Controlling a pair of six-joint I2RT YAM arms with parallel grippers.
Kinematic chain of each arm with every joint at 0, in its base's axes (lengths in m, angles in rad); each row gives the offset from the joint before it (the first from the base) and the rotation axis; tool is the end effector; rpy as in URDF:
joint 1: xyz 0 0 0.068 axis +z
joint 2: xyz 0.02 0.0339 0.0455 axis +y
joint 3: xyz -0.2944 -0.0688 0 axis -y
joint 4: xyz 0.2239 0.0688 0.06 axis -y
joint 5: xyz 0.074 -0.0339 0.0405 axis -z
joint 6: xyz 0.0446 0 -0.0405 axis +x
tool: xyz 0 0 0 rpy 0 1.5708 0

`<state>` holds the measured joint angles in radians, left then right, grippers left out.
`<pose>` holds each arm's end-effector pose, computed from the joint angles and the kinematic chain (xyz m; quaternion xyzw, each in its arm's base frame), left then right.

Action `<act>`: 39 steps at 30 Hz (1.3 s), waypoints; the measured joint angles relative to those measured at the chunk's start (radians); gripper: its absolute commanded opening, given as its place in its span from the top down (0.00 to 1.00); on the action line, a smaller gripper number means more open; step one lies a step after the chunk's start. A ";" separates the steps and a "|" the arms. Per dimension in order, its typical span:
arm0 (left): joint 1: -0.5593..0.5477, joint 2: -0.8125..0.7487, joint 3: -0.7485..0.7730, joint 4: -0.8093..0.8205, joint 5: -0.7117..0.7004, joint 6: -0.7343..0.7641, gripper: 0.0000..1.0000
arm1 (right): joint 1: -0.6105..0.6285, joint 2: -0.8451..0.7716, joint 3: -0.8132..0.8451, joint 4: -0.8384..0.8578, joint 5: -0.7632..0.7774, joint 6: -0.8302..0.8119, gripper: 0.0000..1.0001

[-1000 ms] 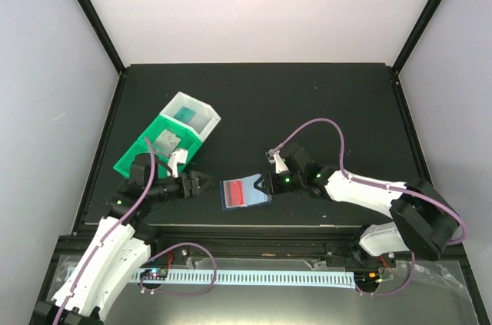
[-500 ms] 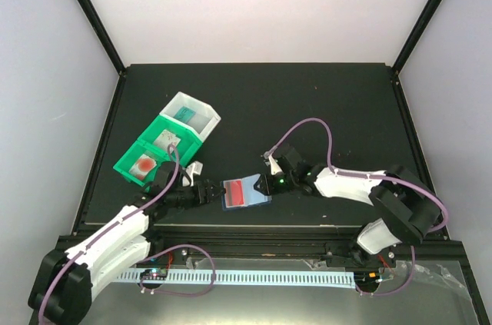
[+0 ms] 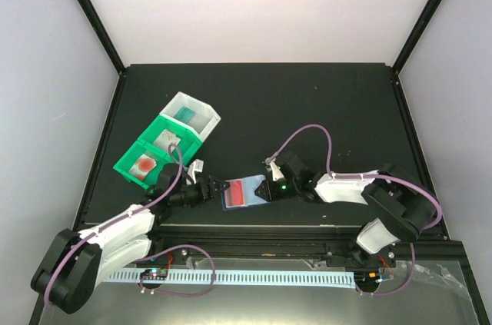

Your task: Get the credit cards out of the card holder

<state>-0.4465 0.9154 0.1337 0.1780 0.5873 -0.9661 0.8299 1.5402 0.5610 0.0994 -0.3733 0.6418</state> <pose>0.1095 -0.0798 0.1687 -0.0876 0.8536 -0.4838 0.1722 0.1630 0.2023 0.1663 -0.1494 0.9146 0.3528 0.1295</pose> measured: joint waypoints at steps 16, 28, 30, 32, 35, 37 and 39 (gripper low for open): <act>-0.021 0.147 -0.005 0.121 -0.043 -0.023 0.26 | 0.000 -0.017 -0.061 0.086 -0.029 0.047 0.74; -0.086 0.295 0.059 0.194 -0.051 -0.024 0.29 | 0.000 -0.017 -0.066 0.097 -0.030 0.056 0.74; -0.096 0.295 0.069 0.185 -0.059 -0.021 0.30 | 0.000 -0.017 -0.066 0.097 -0.030 0.056 0.74; -0.103 0.290 0.078 0.173 -0.066 -0.019 0.31 | 0.000 -0.017 -0.066 0.097 -0.030 0.056 0.74; -0.112 0.265 0.083 0.145 -0.078 -0.016 0.31 | 0.000 -0.017 -0.069 0.102 -0.030 0.057 0.74; -0.121 0.246 0.095 0.107 -0.095 -0.010 0.31 | 0.000 -0.017 -0.070 0.105 -0.031 0.057 0.74; -0.134 0.225 0.114 0.057 -0.118 0.003 0.32 | 0.000 -0.017 -0.071 0.108 -0.033 0.059 0.73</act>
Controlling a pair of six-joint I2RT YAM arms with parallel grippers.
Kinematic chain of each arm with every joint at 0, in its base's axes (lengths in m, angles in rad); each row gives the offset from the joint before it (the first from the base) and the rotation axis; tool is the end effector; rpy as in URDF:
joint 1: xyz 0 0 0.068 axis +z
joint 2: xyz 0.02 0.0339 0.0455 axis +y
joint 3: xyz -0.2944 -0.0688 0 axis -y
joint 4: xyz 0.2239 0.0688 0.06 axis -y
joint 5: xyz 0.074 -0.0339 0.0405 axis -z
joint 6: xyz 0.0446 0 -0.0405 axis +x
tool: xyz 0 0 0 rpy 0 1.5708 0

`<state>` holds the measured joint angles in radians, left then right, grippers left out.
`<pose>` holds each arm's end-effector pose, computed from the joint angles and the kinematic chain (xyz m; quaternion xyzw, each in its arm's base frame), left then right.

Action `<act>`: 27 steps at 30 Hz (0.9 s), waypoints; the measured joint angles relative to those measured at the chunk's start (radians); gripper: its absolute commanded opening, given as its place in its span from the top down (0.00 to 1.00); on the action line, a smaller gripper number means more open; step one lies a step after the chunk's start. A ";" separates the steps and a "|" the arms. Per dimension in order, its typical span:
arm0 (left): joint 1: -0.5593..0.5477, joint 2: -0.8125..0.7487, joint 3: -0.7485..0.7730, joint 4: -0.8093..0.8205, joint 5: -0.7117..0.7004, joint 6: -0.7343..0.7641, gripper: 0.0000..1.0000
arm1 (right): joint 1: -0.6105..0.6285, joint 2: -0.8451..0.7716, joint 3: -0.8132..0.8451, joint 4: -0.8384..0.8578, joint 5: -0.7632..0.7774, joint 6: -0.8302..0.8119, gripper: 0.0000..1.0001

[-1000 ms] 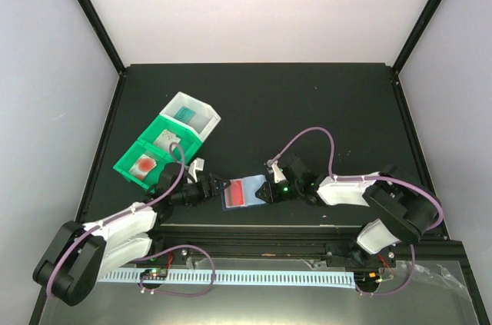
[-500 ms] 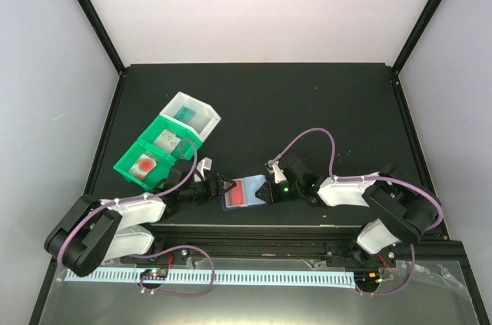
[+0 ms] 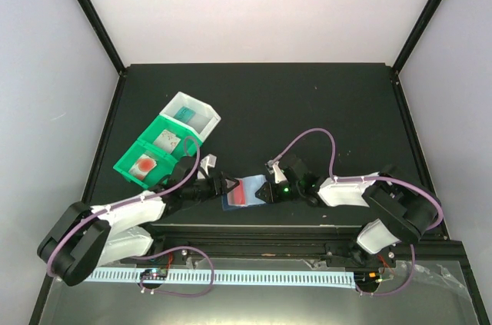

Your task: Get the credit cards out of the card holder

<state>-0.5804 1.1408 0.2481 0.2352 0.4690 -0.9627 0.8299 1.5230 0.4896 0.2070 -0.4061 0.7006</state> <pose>0.1349 -0.1126 0.1748 -0.0653 0.8765 -0.4485 0.1620 0.1557 0.1963 0.1614 -0.1321 0.9057 0.3822 0.1268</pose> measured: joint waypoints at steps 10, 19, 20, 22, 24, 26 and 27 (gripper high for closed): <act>-0.043 -0.098 0.036 -0.151 -0.085 0.029 0.32 | 0.000 0.000 -0.004 0.010 -0.007 0.007 0.72; -0.076 -0.070 0.040 -0.160 -0.091 0.029 0.31 | 0.000 0.004 -0.004 0.016 -0.017 0.013 0.72; -0.077 -0.062 0.042 -0.160 -0.093 0.029 0.30 | 0.000 0.004 -0.004 0.016 -0.017 0.013 0.72; -0.077 -0.044 0.045 -0.160 -0.105 0.029 0.30 | 0.000 0.004 -0.004 0.016 -0.017 0.014 0.72; -0.077 -0.027 0.045 -0.161 -0.116 0.030 0.29 | 0.000 0.004 -0.004 0.016 -0.017 0.014 0.72; -0.077 -0.013 0.045 -0.161 -0.126 0.031 0.28 | 0.000 0.004 -0.004 0.016 -0.017 0.014 0.72; -0.077 -0.006 0.045 -0.161 -0.130 0.032 0.28 | 0.000 0.004 -0.004 0.016 -0.018 0.014 0.72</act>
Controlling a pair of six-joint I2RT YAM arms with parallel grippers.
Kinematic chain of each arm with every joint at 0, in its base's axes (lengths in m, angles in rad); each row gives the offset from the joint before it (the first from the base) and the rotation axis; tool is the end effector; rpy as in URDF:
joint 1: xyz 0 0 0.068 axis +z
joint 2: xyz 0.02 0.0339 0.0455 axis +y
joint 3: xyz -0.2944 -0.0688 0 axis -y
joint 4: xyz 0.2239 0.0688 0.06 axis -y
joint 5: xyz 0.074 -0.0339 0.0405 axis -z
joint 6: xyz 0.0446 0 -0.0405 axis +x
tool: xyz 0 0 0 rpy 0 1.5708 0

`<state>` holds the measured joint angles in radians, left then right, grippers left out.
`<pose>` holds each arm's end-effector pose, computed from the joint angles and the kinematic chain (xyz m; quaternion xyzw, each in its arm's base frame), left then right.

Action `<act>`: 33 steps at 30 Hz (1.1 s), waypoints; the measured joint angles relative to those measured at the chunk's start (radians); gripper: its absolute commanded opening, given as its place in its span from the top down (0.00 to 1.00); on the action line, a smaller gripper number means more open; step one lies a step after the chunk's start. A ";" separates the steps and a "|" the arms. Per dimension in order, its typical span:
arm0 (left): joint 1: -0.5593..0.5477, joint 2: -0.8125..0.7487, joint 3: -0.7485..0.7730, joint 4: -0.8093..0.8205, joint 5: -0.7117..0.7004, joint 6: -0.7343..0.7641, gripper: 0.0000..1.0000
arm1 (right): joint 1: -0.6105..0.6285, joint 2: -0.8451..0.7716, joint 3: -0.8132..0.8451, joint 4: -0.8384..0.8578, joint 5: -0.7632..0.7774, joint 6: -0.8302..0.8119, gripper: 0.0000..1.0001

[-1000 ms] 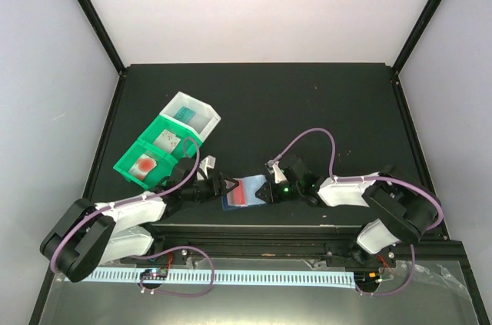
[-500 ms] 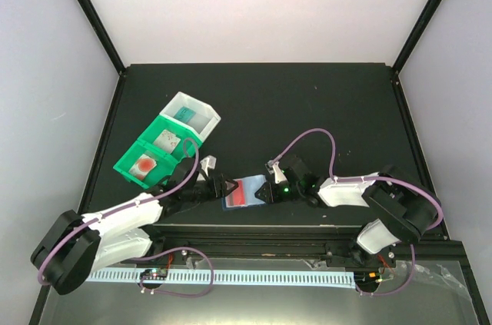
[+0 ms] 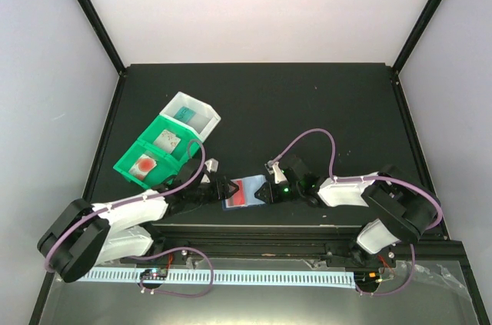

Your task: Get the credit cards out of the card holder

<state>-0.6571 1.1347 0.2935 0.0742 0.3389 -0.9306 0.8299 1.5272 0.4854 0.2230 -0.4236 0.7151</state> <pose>0.1281 -0.1175 0.1729 -0.0583 0.9077 -0.3837 0.1597 0.1554 0.1971 0.1609 -0.1292 0.9034 0.3906 0.1206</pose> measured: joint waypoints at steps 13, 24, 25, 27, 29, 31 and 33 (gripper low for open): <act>0.000 0.014 0.000 0.002 -0.002 -0.002 0.39 | 0.000 0.000 0.000 0.001 0.000 0.001 0.72; -0.023 -0.055 0.000 0.008 0.001 -0.035 0.50 | 0.000 0.000 0.000 0.001 -0.001 0.001 0.72; -0.027 -0.055 0.000 0.011 0.004 -0.038 0.51 | 0.000 0.000 0.000 0.001 -0.001 0.002 0.72; -0.039 -0.050 0.000 0.032 0.012 -0.047 0.51 | 0.000 0.000 -0.002 0.003 -0.001 0.002 0.72; -0.050 -0.039 0.000 0.053 0.021 -0.053 0.51 | 0.000 0.000 -0.002 0.005 -0.002 0.005 0.72; -0.061 -0.027 0.000 0.067 0.026 -0.056 0.52 | 0.000 0.000 -0.002 0.005 -0.001 0.006 0.72; -0.069 -0.017 0.000 0.080 0.029 -0.058 0.52 | 0.000 0.000 -0.002 0.005 0.000 0.006 0.72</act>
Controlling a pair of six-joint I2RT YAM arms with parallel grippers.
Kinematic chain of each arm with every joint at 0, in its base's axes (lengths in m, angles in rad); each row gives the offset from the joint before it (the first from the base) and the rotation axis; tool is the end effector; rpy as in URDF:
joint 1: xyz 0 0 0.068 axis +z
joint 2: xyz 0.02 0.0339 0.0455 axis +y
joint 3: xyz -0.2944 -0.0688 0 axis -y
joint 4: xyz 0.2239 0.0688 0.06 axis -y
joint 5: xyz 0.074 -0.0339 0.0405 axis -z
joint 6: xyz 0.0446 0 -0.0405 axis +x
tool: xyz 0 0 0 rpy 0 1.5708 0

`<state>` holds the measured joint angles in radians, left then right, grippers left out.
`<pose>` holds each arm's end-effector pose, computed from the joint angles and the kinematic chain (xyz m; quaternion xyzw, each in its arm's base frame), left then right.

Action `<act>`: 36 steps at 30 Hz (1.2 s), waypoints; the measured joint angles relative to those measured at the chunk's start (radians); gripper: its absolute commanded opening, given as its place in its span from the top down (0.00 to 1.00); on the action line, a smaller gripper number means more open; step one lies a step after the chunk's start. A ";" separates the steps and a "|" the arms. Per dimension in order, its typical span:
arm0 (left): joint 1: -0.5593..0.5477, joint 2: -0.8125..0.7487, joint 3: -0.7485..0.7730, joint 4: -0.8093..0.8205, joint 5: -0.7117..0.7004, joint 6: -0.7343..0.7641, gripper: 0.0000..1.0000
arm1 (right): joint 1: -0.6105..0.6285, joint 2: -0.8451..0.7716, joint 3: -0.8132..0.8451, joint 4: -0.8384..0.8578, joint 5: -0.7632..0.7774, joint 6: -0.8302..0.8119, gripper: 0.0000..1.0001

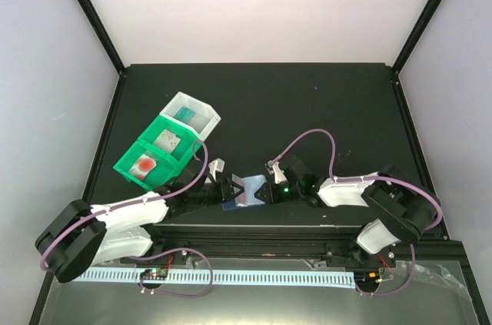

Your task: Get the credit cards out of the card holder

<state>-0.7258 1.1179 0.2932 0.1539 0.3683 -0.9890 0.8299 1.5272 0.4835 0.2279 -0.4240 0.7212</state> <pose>0.1223 -0.1300 0.1827 -0.0372 0.8880 -0.4312 0.1552 0.1553 0.1970 0.1608 -0.1268 0.9032 0.3919 0.1204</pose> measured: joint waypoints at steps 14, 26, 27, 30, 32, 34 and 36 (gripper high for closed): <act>-0.028 0.043 0.015 0.050 0.014 -0.010 0.63 | 0.003 -0.112 -0.059 0.016 -0.001 0.018 0.63; -0.042 0.107 0.032 0.082 0.021 -0.012 0.79 | 0.005 -0.135 -0.062 0.065 -0.020 0.034 0.65; -0.042 0.108 0.032 0.080 0.020 -0.012 0.79 | 0.005 -0.135 -0.062 0.071 -0.024 0.038 0.66; -0.042 0.108 0.036 0.061 0.010 -0.009 0.80 | 0.005 -0.133 -0.062 0.080 -0.028 0.047 0.69; -0.042 0.108 0.045 0.036 -0.005 -0.005 0.80 | 0.005 -0.132 -0.062 0.079 -0.028 0.048 0.69; -0.042 0.106 0.053 0.010 -0.021 0.002 0.80 | 0.005 -0.132 -0.062 0.079 -0.028 0.048 0.69; -0.042 0.098 0.061 -0.026 -0.041 0.009 0.81 | 0.005 -0.132 -0.062 0.076 -0.027 0.048 0.69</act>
<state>-0.7681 1.2156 0.3538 0.1276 0.3275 -0.9798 0.8349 1.3949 0.4217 0.3035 -0.4511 0.7692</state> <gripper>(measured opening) 0.200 0.312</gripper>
